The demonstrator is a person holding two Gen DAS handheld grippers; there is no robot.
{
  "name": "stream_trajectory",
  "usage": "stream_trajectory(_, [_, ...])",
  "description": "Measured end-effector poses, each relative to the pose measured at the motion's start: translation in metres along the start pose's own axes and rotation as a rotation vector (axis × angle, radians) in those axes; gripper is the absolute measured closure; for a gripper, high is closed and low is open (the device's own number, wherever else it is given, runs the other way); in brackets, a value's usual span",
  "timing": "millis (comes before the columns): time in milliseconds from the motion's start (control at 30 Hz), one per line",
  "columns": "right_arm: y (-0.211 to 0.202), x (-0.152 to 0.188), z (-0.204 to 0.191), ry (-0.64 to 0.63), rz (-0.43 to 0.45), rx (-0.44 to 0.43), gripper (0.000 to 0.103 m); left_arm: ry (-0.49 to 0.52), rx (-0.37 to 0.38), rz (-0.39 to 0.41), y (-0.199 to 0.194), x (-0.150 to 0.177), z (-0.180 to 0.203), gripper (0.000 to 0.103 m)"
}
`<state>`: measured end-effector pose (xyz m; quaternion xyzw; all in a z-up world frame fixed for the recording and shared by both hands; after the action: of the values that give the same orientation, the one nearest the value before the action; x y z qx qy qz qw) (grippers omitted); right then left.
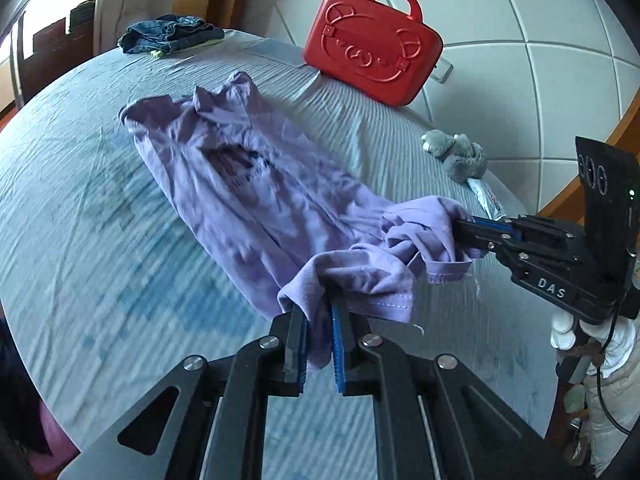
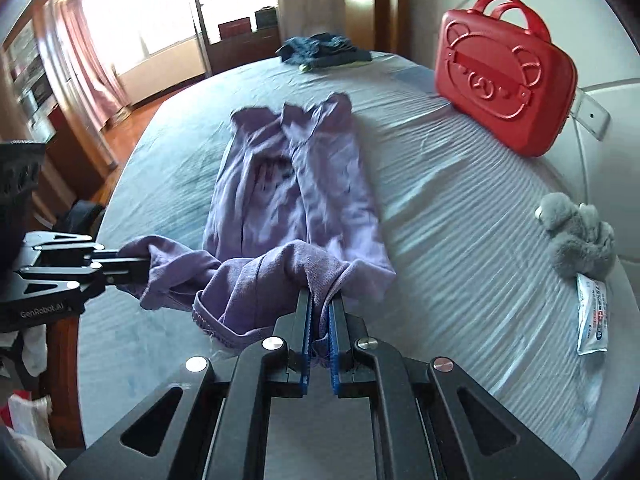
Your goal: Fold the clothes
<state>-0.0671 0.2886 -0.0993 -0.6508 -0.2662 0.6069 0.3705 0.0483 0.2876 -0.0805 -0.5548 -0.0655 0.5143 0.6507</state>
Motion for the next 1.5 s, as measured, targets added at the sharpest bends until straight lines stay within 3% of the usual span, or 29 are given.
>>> stream_trajectory(233, [0.012,-0.079,-0.001,-0.008,0.051,0.051,0.097,-0.028,0.044,0.023,-0.010,-0.072,-0.043,0.094])
stream_trajectory(333, [0.031,-0.115,-0.003,-0.008,0.059,0.052,0.097,-0.019,0.027,0.017,0.001,-0.105,-0.072,0.094])
stream_trajectory(567, [0.119,-0.199,0.014,0.044,-0.010,0.070,0.097,0.022,0.053,-0.066,0.056,-0.186,-0.137,0.094])
stream_trajectory(767, [0.205,-0.229,0.034,0.120,-0.161,0.050,0.096,0.076,0.060,-0.164,0.108,-0.229,-0.177,0.092])
stream_trajectory(800, [0.219,-0.230,0.035,0.130,-0.194,0.046,0.095,0.079,0.064,-0.173,0.113,-0.231,-0.180,0.089])
stream_trajectory(833, [0.226,-0.233,0.038,0.142,-0.206,0.047,0.093,0.080,0.068,-0.175,0.116,-0.235,-0.185,0.075])
stream_trajectory(867, [0.231,-0.237,0.041,0.160,-0.206,0.045,0.088,0.087,0.069,-0.161,0.115,-0.240,-0.187,0.043])
stream_trajectory(900, [0.234,-0.243,0.046,0.196,-0.194,0.032,0.074,0.097,0.069,-0.141,0.113,-0.246,-0.189,0.024])
stream_trajectory(933, [0.230,-0.249,0.050,0.217,-0.176,0.037,0.064,0.106,0.069,-0.121,0.110,-0.251,-0.191,0.015])
stream_trajectory(967, [0.226,-0.254,0.055,0.238,-0.159,0.042,0.046,0.117,0.066,-0.106,0.106,-0.256,-0.193,0.015])
stream_trajectory(1033, [0.218,-0.265,0.065,0.278,-0.125,0.052,0.044,0.146,0.056,-0.088,0.097,-0.264,-0.196,0.015])
stream_trajectory(1133, [0.200,-0.264,0.070,0.296,-0.116,0.098,0.044,0.224,0.030,-0.085,0.090,-0.262,-0.193,0.015])
stream_trajectory(1233, [0.174,-0.235,0.059,0.322,-0.117,0.154,0.044,0.310,0.002,-0.078,0.087,-0.252,-0.186,0.015])
stream_trajectory(1500, [0.120,-0.123,0.000,0.589,-0.139,0.209,0.044,0.522,0.049,-0.083,0.103,-0.248,-0.158,0.015])
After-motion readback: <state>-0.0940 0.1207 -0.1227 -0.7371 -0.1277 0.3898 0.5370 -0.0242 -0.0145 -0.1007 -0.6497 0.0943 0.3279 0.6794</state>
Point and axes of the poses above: each gripper's, at about its wrist camera, not at the fingertips, and y roughly the way its jaws point, z to its right, x to its underside, the point moved 10 cm from there along y, roughly the way its jaws point, and after that the axes turned 8 degrees about -y, right-handed, at the moved point
